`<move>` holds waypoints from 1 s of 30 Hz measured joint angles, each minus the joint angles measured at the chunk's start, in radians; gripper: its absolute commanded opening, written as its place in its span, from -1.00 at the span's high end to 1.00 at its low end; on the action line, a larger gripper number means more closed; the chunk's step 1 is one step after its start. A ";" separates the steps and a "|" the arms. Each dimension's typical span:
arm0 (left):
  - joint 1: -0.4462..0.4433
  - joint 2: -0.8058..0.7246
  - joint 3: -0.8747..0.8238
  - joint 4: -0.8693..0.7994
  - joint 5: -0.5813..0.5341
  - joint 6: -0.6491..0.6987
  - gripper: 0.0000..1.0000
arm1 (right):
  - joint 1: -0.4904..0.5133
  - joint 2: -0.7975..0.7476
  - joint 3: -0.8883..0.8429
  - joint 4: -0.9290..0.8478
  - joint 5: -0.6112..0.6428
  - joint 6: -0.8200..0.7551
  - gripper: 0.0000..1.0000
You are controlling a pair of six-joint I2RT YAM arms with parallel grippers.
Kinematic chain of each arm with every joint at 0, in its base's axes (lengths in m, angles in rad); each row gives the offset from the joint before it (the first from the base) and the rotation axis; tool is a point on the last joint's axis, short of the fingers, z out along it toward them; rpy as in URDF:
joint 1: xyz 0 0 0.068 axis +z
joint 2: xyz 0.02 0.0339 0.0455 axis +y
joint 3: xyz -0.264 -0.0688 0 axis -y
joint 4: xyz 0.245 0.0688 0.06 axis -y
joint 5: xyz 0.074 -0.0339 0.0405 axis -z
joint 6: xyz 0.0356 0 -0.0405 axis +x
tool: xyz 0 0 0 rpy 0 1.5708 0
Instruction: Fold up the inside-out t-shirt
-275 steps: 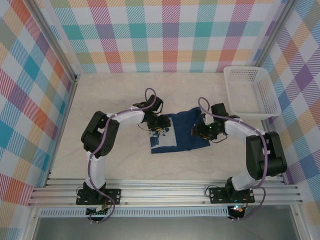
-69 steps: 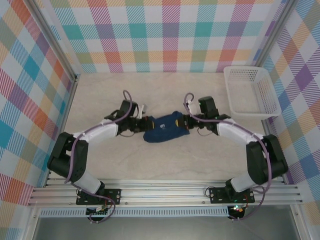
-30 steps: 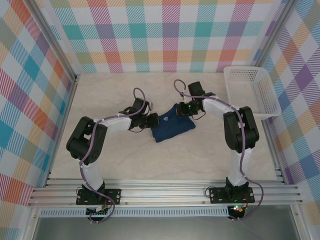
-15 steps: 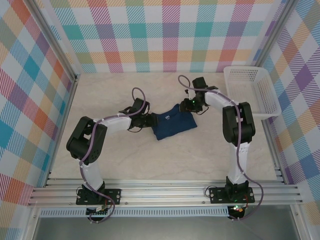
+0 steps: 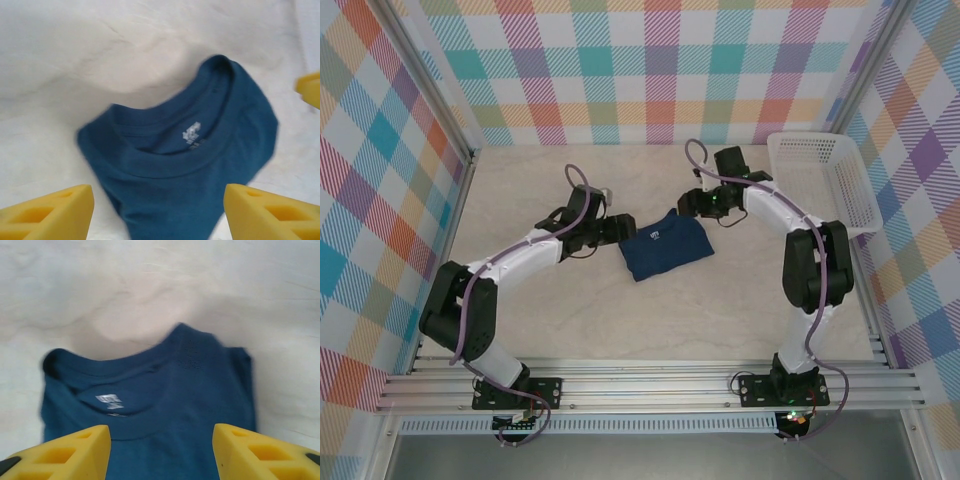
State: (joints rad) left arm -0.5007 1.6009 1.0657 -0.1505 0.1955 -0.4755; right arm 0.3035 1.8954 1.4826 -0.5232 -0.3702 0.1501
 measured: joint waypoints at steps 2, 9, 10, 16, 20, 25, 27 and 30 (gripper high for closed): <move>-0.025 0.035 0.002 0.019 0.037 -0.008 -0.35 | 0.013 0.016 0.000 0.022 -0.031 0.015 -0.04; -0.066 0.221 0.043 0.029 0.072 -0.014 -0.37 | 0.010 0.183 0.038 0.032 -0.035 0.047 0.04; -0.066 0.241 0.052 0.030 0.065 -0.014 -0.37 | 0.006 0.207 0.047 0.030 -0.032 0.051 0.06; -0.064 0.299 0.111 0.034 0.019 -0.014 -0.41 | -0.029 0.249 0.099 0.000 -0.013 0.058 0.07; -0.064 0.280 0.106 0.036 -0.011 -0.008 -0.45 | -0.051 0.242 0.095 -0.004 -0.002 0.054 -0.01; -0.052 0.109 0.032 0.016 -0.051 -0.005 -0.55 | -0.064 0.101 -0.015 -0.003 0.018 0.051 -0.12; -0.035 0.041 0.001 0.014 -0.047 -0.024 -0.55 | -0.062 0.023 -0.058 0.004 0.023 0.053 -0.16; -0.011 0.016 -0.031 0.025 -0.011 -0.072 -0.55 | -0.062 -0.036 -0.095 0.018 0.029 0.061 -0.18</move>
State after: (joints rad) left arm -0.5114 1.6165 1.0344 -0.1257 0.1844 -0.5472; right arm 0.2417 1.8591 1.3880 -0.5049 -0.3408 0.2115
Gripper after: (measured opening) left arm 0.775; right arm 0.586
